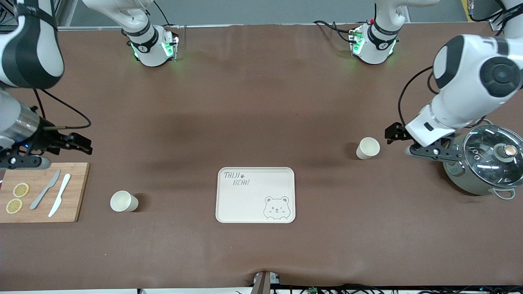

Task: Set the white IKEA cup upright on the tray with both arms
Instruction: 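Reach the right gripper to one cup while the left gripper reaches the other, then close the right gripper on its cup while the left gripper grasps its cup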

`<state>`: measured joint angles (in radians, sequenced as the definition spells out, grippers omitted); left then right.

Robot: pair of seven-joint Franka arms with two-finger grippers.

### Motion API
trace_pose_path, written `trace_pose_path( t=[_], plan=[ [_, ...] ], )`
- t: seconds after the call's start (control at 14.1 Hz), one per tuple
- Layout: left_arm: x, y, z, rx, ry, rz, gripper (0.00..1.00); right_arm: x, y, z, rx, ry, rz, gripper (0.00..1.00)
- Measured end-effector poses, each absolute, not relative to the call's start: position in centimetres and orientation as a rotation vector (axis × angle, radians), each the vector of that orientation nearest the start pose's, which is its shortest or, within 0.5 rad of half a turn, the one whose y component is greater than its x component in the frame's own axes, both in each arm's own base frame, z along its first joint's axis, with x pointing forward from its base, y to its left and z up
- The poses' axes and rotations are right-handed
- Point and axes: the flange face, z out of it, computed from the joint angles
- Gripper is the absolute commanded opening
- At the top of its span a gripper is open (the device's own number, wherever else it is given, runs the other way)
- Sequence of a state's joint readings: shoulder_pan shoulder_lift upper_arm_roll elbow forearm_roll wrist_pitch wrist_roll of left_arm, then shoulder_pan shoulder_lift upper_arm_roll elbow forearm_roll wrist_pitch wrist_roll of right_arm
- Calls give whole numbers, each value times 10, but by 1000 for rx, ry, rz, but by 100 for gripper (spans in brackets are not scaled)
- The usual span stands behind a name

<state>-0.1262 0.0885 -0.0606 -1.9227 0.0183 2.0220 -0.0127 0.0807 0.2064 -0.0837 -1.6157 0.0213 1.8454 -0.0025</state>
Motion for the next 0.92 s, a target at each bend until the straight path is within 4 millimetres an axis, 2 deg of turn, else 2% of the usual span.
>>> trace_pose_path(
  t=[0.14,0.35,0.71,0.92],
  plan=[
    [544,-100,403,-3118,285,-53,100,645,12,479,-3106,14,-67,100],
    [516,-91,359,-3118,295,-97,100,667,20,439,-3106,6,-78,100],
    [487,-51,301,-3106,337,-226,100,700,36,376,-3119,-25,-70,100],
    [483,-48,284,-3107,340,-240,100,713,36,340,-3127,-25,-71,100]
  ],
)
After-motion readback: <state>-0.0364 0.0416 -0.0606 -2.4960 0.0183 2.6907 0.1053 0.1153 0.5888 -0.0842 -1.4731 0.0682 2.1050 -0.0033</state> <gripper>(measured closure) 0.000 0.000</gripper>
